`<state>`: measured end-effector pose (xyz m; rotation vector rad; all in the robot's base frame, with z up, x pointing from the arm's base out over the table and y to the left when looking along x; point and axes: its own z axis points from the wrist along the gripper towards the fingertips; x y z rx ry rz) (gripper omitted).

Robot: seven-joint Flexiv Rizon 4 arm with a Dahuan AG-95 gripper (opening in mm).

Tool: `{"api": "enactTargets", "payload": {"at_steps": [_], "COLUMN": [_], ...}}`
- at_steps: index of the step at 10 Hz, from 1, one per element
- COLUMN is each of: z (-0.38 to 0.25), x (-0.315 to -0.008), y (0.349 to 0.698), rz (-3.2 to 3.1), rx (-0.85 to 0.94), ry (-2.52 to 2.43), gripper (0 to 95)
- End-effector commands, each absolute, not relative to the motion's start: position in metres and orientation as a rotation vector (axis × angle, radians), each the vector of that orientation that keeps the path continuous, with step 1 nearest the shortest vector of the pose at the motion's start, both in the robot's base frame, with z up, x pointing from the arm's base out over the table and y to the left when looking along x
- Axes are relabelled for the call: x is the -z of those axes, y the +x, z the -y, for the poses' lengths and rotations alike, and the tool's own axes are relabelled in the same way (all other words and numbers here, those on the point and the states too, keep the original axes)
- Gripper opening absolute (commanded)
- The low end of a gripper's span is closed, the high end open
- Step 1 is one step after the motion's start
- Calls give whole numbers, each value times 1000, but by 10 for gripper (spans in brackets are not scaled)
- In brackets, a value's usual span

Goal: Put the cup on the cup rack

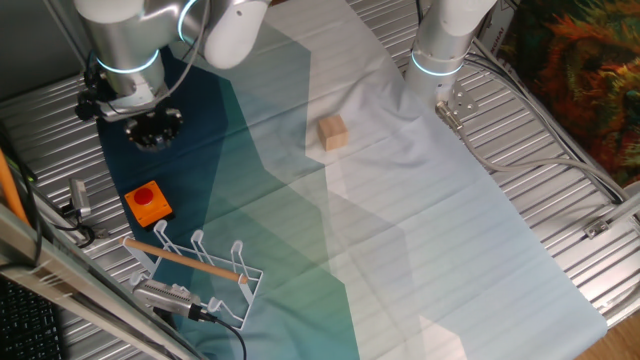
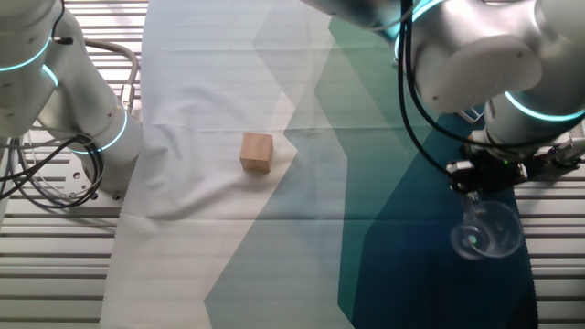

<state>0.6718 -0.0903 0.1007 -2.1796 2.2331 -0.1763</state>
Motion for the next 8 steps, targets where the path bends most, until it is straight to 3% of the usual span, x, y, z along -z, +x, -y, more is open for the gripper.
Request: {"api": "enactTargets", "payload": {"at_steps": [1,8], "z": [89,88], "x": [-105,-112], "y": [668,669], "rz": [-2191,-2180], "rx": [122,29], "ry": [-2185,-2085], "gripper": [0,0]}}
